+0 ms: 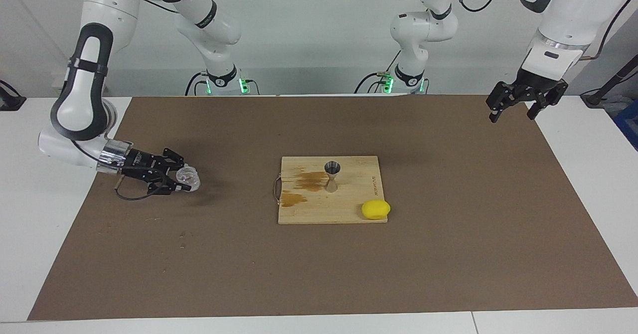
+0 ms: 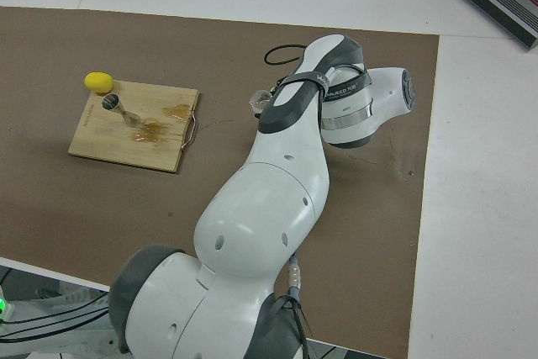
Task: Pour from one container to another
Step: 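Turn the glass upright and carry it back with the right gripper, then lower the glass onto the table and open the right gripper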
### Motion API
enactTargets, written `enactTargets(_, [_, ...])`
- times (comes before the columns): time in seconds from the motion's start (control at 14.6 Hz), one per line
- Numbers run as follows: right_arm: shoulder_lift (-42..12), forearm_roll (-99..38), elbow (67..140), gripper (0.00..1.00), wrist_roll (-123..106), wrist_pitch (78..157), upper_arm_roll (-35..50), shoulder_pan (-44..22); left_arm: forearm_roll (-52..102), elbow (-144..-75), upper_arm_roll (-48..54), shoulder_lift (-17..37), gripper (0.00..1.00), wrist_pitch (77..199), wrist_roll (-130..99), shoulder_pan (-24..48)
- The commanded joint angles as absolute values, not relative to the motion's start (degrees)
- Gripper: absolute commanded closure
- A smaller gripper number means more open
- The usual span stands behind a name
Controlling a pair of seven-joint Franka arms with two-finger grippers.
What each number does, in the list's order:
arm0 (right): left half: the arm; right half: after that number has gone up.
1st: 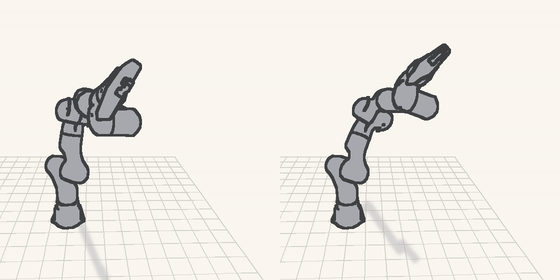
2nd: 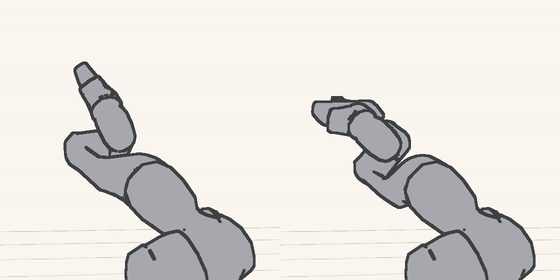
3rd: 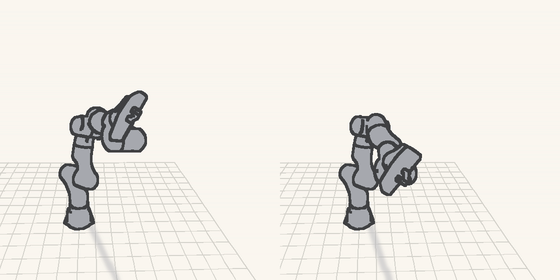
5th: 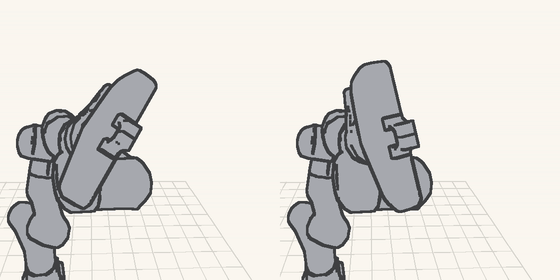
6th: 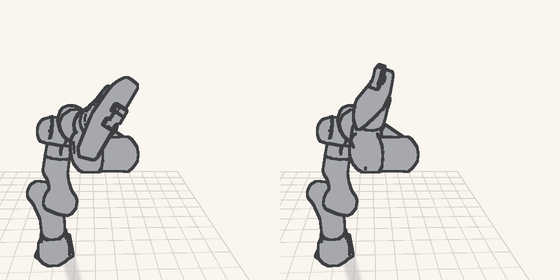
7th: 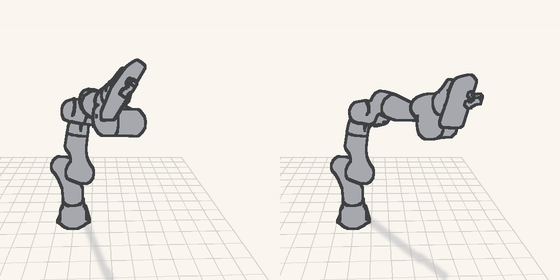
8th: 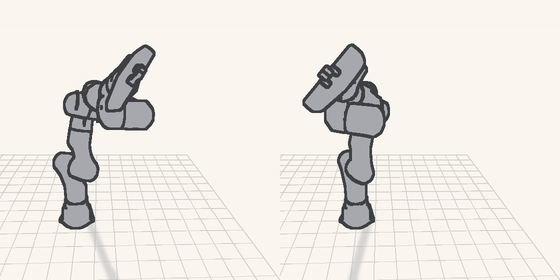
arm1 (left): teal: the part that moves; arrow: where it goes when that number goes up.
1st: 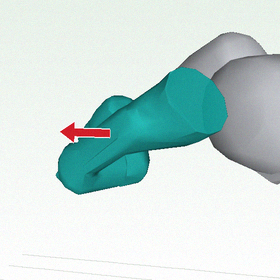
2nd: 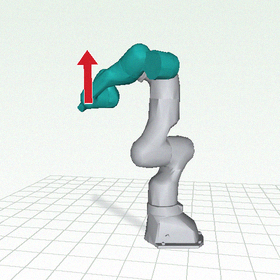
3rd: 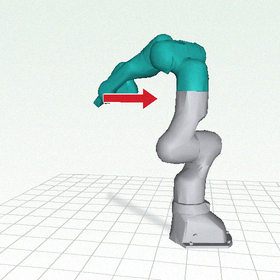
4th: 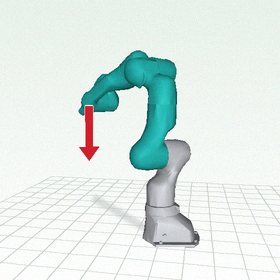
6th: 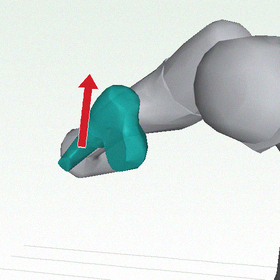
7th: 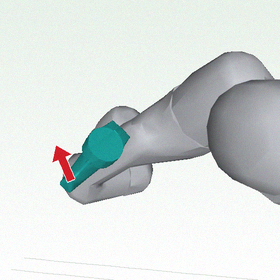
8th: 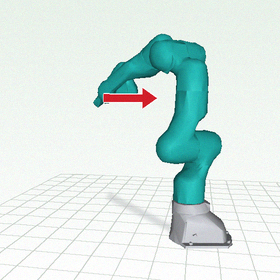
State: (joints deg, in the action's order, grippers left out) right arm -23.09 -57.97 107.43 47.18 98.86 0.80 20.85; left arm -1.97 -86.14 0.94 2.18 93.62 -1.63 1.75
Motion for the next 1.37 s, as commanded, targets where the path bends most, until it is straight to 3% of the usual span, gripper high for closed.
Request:
enactTargets(0.0, [-25.6, -59.3, 106.7, 1.00, 42.5, 98.4, 1.5, 22.2, -2.9, -87.5, 1.3, 1.1, 0.00, 94.0, -2.3, 1.4])
enactTargets(0.62, [-27.3, -58.8, 108.0, 1.00, 38.8, 101.2, 1.5, 25.1, -2.9, -87.9, 1.2, 0.9, 0.00, 93.9, -2.4, 1.5])
enactTargets(1.3, [-27.5, -66.7, 110.7, 1.00, 38.5, 105.7, 1.6, 18.7, -2.9, -87.9, 1.1, 0.9, 0.00, 94.0, -2.5, 1.5])
